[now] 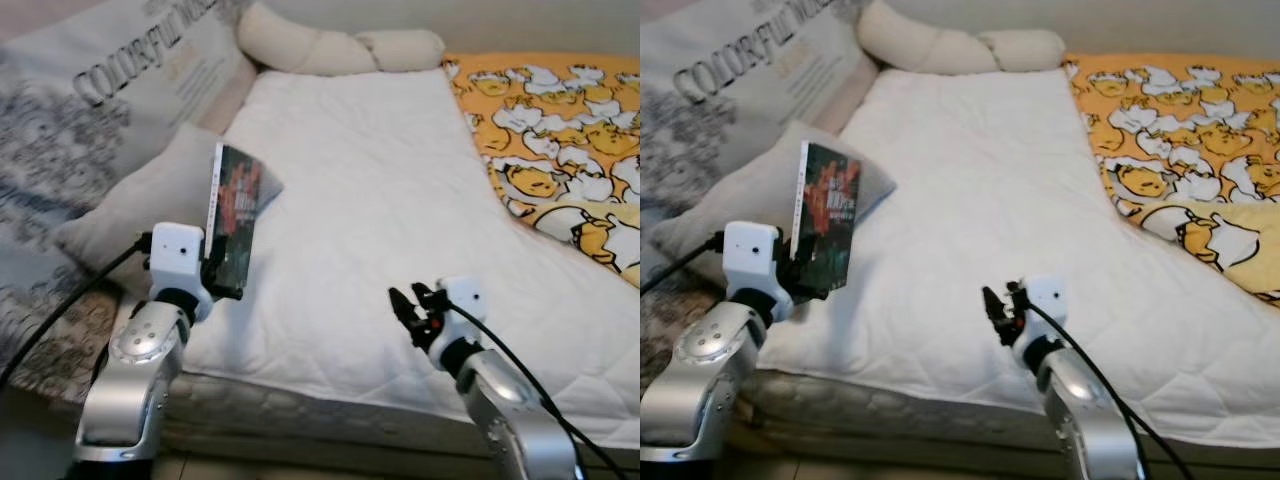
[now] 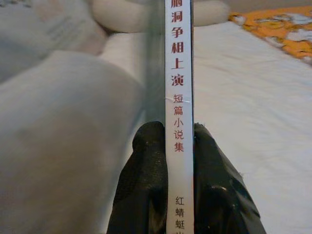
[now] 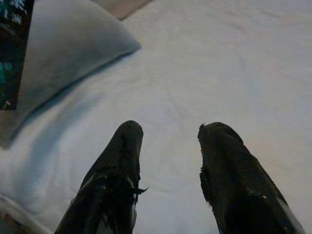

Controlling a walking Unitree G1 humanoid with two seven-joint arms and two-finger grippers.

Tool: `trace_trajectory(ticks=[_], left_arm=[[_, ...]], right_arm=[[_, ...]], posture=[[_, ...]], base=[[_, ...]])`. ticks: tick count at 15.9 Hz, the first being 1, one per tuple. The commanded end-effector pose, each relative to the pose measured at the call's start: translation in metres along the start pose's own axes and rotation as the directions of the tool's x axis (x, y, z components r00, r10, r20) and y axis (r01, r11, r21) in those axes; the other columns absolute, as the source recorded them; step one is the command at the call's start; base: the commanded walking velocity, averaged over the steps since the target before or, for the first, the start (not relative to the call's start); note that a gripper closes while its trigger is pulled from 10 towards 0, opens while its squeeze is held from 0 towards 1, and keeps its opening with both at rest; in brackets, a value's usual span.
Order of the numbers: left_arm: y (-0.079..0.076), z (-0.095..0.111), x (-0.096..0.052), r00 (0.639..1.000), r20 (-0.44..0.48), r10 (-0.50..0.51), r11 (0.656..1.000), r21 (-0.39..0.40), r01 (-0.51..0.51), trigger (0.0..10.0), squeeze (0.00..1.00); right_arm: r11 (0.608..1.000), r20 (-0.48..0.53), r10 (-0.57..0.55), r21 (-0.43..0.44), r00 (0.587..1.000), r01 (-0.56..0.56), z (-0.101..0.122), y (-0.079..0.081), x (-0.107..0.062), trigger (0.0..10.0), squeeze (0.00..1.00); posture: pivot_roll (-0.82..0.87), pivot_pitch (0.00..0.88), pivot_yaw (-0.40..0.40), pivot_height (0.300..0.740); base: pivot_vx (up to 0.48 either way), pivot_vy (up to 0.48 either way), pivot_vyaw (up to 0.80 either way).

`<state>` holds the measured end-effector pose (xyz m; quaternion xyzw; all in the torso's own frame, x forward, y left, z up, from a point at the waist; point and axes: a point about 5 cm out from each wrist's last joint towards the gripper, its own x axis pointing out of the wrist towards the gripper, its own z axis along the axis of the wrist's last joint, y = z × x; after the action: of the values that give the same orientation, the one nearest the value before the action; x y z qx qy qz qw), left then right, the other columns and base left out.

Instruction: Clean up the room

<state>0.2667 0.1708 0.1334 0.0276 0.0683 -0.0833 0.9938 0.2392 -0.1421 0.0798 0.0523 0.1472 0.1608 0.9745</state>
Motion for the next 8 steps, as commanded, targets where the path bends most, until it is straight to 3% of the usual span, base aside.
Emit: trace_trajectory(ticks=[1,2,8], left_arm=[[-0.0079,0.0093,0.0020,0.998,0.045,-0.040,0.999,0.014,0.040,10.0,0.00],[-0.0083,0.0096,0.0025,0.998,0.047,-0.046,0.999,0.015,0.045,10.0,0.00],[-0.0098,0.0095,0.0024,0.998,0.041,-0.053,0.998,0.017,0.053,10.0,0.00]], right_arm=[[1.000,0.001,0.004,0.017,1.000,-0.004,0.0010,-0.0009,-0.0009,10.0,0.00],[1.000,0.006,-0.002,0.020,1.000,0.001,0.0012,-0.0017,-0.0008,10.0,0.00],[1.000,0.008,-0.002,0.006,1.000,0.002,0.0018,-0.0023,-0.0010,10.0,0.00]], posture=[[0.01,0.000,0.048,0.740],[0.01,0.000,0.048,0.740],[0.02,0.000,0.053,0.740]], base=[[0.281,0.000,-0.80],[0.285,0.000,-0.62],[0.285,0.000,0.00]])
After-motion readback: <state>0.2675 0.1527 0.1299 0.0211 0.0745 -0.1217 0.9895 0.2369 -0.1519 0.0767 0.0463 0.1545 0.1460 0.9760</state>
